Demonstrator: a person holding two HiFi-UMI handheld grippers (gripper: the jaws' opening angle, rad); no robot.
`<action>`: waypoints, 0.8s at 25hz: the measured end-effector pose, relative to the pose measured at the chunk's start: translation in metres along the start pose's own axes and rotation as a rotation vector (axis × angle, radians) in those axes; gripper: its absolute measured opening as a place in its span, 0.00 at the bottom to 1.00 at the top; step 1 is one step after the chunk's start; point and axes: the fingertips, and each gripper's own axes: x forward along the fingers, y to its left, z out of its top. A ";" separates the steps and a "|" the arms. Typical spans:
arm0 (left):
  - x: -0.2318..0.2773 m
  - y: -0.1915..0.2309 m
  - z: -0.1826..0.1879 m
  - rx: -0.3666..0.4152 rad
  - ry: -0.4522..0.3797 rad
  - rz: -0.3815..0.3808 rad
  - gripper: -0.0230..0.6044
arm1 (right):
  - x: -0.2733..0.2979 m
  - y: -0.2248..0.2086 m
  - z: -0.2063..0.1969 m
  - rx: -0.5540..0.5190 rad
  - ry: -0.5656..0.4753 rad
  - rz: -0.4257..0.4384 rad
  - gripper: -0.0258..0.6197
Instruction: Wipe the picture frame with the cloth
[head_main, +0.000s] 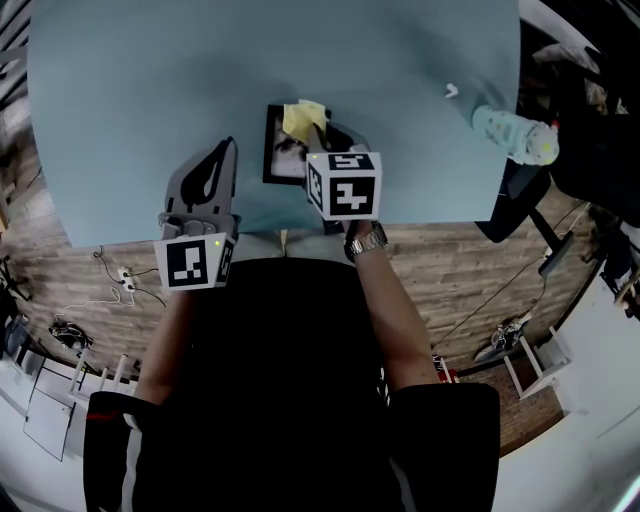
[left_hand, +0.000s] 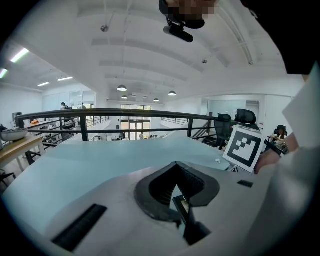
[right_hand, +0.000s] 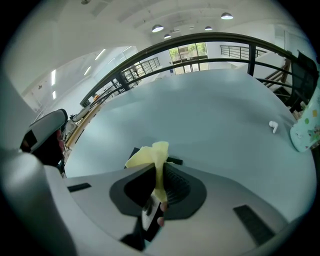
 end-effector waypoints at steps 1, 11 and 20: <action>0.000 0.002 -0.001 -0.001 0.001 0.002 0.04 | 0.002 0.003 0.001 -0.003 0.001 0.005 0.10; -0.008 0.024 0.000 -0.004 -0.010 0.018 0.04 | 0.015 0.041 0.006 -0.053 0.011 0.052 0.10; -0.026 0.018 0.000 0.009 -0.022 0.022 0.04 | -0.002 0.057 -0.010 -0.069 -0.006 0.074 0.10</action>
